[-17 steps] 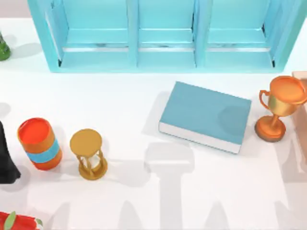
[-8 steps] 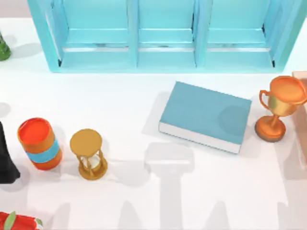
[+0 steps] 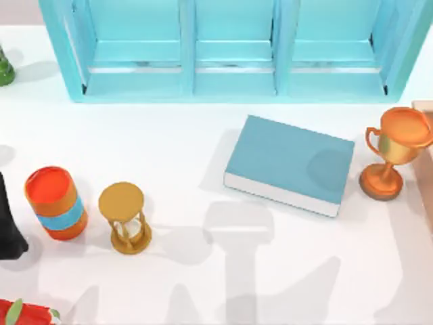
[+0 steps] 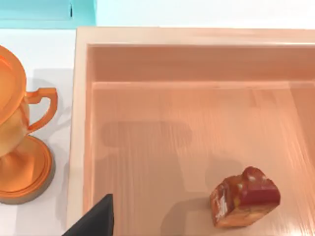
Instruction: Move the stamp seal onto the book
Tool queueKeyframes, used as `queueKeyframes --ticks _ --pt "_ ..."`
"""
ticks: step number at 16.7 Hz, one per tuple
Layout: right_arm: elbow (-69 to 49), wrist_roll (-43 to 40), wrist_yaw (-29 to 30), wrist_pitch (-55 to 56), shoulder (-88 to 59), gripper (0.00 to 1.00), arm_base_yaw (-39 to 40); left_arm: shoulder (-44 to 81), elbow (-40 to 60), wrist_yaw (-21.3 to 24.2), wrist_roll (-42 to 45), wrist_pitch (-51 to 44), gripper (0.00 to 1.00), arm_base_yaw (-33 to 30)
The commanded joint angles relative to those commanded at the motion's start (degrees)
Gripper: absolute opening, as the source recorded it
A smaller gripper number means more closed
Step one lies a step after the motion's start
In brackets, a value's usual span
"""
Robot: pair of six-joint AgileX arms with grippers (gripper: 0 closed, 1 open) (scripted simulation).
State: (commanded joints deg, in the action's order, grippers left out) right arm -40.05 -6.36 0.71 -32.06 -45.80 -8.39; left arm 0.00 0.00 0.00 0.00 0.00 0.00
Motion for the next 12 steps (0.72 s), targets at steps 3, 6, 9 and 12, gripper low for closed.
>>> queueKeyframes --ticks 3,6,9,12 --pt "-14.6 -2.7 0.0 -11.6 -19.3 1.00 -2.6 0.0 0.0 0.0 0.0 0.0 1.00 0.0" --pt "-27.8 -5.3 -0.1 -22.5 -36.7 1.00 -5.0 0.0 0.0 0.0 0.0 0.0 1.00 0.0" --pt "-38.3 -7.4 -0.3 -31.1 -49.8 1.00 -6.8 0.0 0.0 0.0 0.0 0.0 1.00 0.0" --pt "-44.9 -8.9 -0.6 -36.7 -57.7 1.00 -7.9 0.0 0.0 0.0 0.0 0.0 1.00 0.0"
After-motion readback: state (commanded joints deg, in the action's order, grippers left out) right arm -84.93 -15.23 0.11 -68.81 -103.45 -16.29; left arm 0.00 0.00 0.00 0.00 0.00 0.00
